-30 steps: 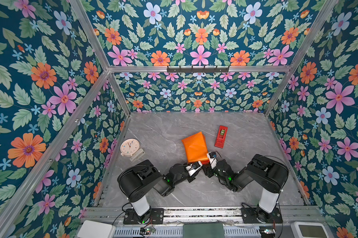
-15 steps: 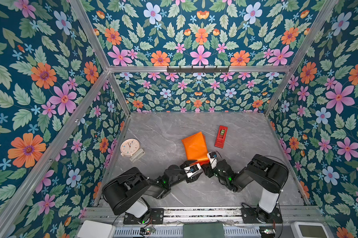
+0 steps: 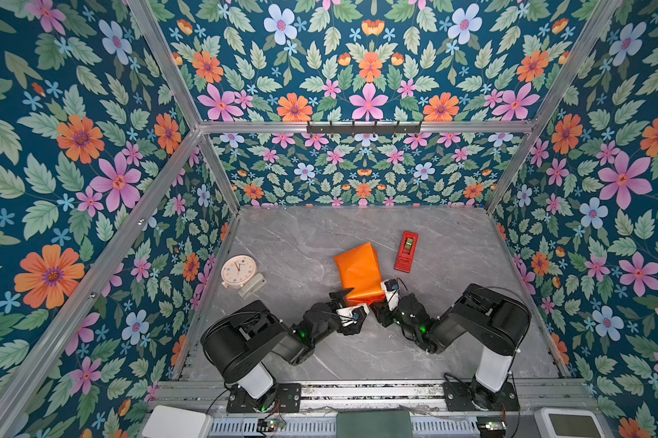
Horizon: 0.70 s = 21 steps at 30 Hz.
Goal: Wrap a gift box in wrapping paper
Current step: Fifth fold the wrapping paper around the gift box.
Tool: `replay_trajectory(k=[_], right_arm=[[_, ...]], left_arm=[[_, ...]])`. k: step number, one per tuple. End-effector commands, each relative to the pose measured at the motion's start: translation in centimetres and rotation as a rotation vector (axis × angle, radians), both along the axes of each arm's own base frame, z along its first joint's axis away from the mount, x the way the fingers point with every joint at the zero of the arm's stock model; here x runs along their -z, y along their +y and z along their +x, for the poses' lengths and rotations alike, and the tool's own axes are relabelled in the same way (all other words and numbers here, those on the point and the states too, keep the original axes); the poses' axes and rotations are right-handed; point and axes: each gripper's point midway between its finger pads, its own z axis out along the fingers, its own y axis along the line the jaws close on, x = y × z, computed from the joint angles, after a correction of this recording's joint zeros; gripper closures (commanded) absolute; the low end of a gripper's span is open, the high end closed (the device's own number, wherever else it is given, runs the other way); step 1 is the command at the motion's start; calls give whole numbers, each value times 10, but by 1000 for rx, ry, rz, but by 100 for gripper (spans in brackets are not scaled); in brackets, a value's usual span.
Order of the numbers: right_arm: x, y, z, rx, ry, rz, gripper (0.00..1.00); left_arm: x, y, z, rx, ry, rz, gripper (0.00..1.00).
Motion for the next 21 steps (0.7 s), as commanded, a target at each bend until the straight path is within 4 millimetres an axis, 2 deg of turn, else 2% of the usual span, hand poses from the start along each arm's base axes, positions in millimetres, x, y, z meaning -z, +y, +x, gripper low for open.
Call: replay_trajectory(k=[1,14,17,21], right_arm=[[9,-3,-4,5,44,-14,43],[8,-2,-4,2,45,-15,45],[8,-2,-4,3,46,-16,46],[8,-2,-4,3,44,-14,46]], left_arm=[[-7,-2,7,0,-67,10,0],[-1,2,28,-48,-69,-14,1],[0,3,29,-51,-64,-22,5],[-2,4,31,-56,-56,-33,15]])
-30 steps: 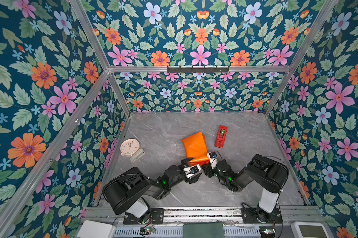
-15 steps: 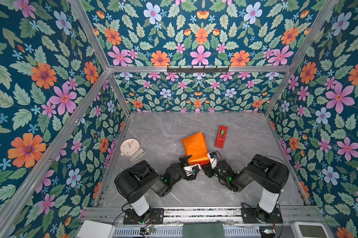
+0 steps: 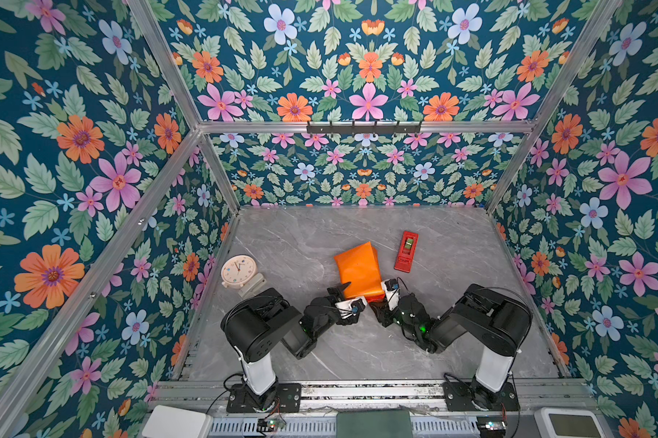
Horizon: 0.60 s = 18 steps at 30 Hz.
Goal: Wrap a gift box in wrapping paper
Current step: Fifth fold the wrapping paper around the gift box.
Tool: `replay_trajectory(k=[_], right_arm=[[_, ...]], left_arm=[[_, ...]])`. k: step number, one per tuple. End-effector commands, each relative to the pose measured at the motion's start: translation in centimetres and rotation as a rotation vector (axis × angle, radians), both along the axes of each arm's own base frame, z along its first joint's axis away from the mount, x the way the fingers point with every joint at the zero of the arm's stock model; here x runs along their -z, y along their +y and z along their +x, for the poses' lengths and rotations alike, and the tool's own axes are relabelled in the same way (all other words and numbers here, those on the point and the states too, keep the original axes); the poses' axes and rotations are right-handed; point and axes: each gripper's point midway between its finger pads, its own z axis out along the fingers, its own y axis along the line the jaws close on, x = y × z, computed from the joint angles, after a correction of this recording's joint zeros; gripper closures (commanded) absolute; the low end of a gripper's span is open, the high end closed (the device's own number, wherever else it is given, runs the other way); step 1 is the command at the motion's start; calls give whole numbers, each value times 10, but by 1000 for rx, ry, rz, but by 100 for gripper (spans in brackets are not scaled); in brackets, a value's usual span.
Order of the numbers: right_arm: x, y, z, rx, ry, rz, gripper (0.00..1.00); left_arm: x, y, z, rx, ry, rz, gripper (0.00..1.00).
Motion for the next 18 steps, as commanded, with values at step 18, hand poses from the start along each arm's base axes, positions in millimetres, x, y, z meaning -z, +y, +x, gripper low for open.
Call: replay_trajectory(k=[18], right_arm=[[0,-8,-9,-1,46,-26,42]], left_arm=[[-8,-3,3,5,-6,-27,36]])
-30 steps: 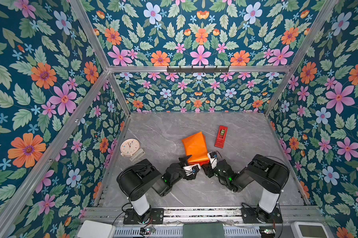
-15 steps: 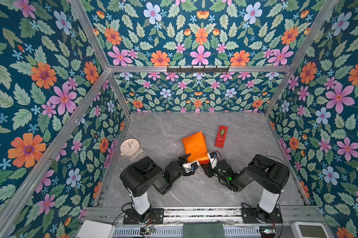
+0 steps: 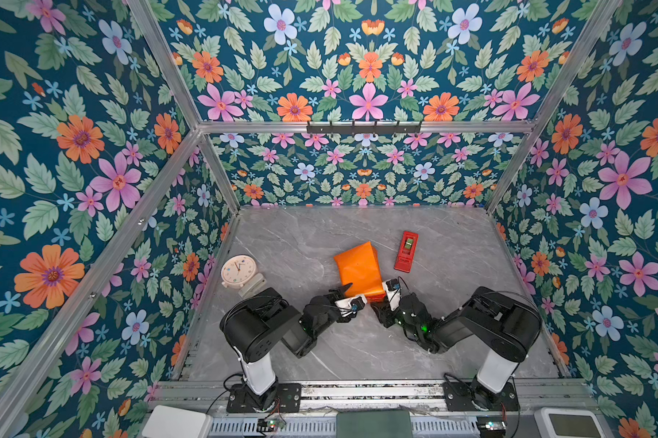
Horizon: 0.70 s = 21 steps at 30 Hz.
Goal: Wrap a gift box in wrapping paper
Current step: Fifth fold the wrapping paper around the gift box.
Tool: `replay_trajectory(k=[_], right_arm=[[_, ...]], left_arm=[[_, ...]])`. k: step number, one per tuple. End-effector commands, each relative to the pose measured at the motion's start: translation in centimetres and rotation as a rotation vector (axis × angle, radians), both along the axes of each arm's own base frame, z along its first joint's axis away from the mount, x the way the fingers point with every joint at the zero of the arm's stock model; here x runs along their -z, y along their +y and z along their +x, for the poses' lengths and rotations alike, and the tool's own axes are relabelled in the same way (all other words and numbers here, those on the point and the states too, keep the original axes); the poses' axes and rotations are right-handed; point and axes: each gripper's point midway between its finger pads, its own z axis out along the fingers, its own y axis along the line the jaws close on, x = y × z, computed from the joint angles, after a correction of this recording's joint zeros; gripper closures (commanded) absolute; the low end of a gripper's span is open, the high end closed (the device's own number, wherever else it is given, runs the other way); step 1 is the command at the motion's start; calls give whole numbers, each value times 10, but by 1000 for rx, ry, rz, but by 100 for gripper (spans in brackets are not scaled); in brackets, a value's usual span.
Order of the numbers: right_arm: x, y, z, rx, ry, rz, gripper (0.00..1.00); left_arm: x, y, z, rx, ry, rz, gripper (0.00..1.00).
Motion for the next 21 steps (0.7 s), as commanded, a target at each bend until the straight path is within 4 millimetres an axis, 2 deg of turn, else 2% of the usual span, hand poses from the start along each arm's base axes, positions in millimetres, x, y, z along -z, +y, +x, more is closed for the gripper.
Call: replay_trajectory(k=[1,11,15,16,21], right_arm=[[3,-3,-4,-1,24,-10,42],[-7,-4,2,27,27,-8,29],[-5,-12,4,45,48,-17,24],[-15,-13,4,44,35,-1,24],[-23,-20,1,31,59,-5,22]], left_arm=[[-2,-1,0,3,4,-9,37],[2,-3,1,1,24,5,42],[6,-4,3,-3,46,13,43],[7,-5,3,-2,55,16,43],[13,-5,2,0,71,23,43]])
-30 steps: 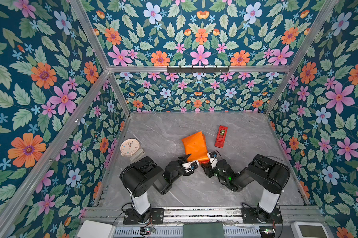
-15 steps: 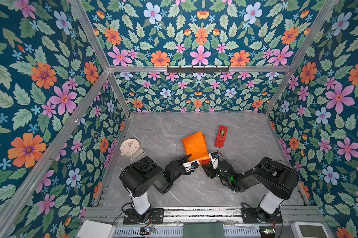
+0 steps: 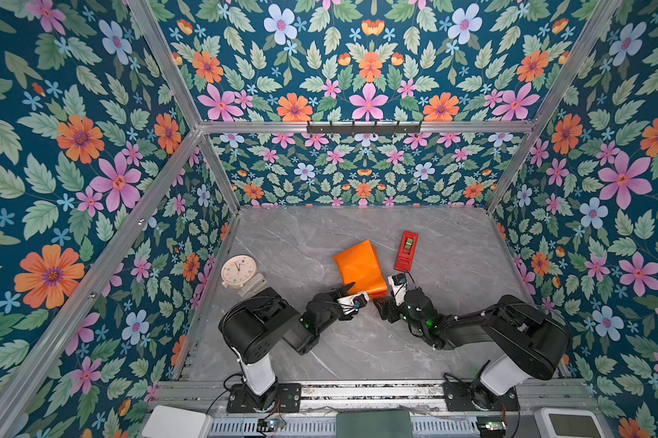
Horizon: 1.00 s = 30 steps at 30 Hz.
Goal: Wrap a gift box in wrapping paper
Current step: Fifth fold the wrapping paper around the gift box, then tear off the tape with the cutter.
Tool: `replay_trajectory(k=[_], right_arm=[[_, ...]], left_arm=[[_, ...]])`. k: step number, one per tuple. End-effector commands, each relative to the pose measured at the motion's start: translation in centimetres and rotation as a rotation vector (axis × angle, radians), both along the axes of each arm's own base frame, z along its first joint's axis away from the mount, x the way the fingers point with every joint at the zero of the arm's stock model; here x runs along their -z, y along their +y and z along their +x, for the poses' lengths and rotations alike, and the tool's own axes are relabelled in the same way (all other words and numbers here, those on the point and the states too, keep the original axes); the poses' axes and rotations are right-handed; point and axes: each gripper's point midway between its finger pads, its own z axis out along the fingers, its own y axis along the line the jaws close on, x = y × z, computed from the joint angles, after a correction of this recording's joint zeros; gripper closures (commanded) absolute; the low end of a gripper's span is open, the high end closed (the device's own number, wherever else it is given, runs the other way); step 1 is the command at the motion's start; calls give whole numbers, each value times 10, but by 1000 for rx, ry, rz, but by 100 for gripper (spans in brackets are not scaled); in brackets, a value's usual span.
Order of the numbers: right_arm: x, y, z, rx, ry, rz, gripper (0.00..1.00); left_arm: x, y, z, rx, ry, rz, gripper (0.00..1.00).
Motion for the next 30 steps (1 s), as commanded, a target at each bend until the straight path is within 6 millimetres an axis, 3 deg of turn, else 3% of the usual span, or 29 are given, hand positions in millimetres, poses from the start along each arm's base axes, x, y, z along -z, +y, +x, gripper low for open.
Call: replay_trajectory(k=[1,9,19,23,30], right_arm=[[2,-5,-7,-18,51,-10,21],[-20,-13,-11,-38,103,41,18],[-63,-27,-1,0,95,114,16],[-83,-42,11,55,146,202,15],[-110,-70,26,188,288,183,14]], left_arm=[[14,2,-3,-1,54,22,43],[18,0,-3,-8,59,32,43],[17,1,-2,-20,63,27,43],[17,2,-3,-19,62,23,43],[16,1,-3,-17,61,23,43]])
